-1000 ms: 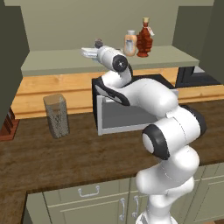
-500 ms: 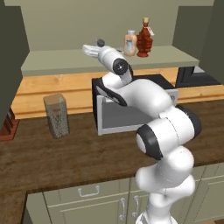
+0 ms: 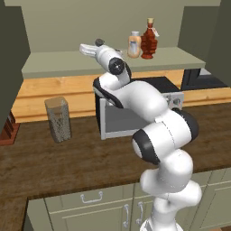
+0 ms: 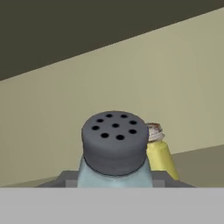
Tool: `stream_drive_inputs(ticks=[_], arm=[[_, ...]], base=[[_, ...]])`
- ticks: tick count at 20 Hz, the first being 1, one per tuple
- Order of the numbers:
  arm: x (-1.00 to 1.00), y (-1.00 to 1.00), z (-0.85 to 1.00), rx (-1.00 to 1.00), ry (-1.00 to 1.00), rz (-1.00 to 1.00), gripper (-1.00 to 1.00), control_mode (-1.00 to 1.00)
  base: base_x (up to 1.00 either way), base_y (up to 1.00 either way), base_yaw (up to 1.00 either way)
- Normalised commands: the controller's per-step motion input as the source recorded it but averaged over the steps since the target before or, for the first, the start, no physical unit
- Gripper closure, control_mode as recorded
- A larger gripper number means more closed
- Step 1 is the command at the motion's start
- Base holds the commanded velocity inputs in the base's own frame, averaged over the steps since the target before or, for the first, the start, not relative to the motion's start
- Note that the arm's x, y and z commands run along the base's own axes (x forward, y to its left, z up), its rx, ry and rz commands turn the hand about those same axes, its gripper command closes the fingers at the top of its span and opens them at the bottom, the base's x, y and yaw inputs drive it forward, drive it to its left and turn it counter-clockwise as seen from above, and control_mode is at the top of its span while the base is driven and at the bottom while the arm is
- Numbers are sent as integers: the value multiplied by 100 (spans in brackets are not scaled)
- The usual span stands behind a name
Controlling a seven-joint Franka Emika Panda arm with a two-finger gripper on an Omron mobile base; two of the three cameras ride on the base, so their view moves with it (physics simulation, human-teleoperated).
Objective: Put the shaker and condiment bottle from the counter next to their counterparts in the cabinet.
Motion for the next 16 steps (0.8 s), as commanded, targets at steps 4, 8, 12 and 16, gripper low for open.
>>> stream_drive_inputs(ticks=[4,8,12,16], arm=[[3,0,6,0,11,-4,100,-100],[6,0,0,0,12,-7,100,-100],[12,0,0,0,12,-8,100,-100],[0,0,0,0,3,-8,-100,-100]], base=[[0,0,0],[0,0,0],[0,0,0],[0,0,0]])
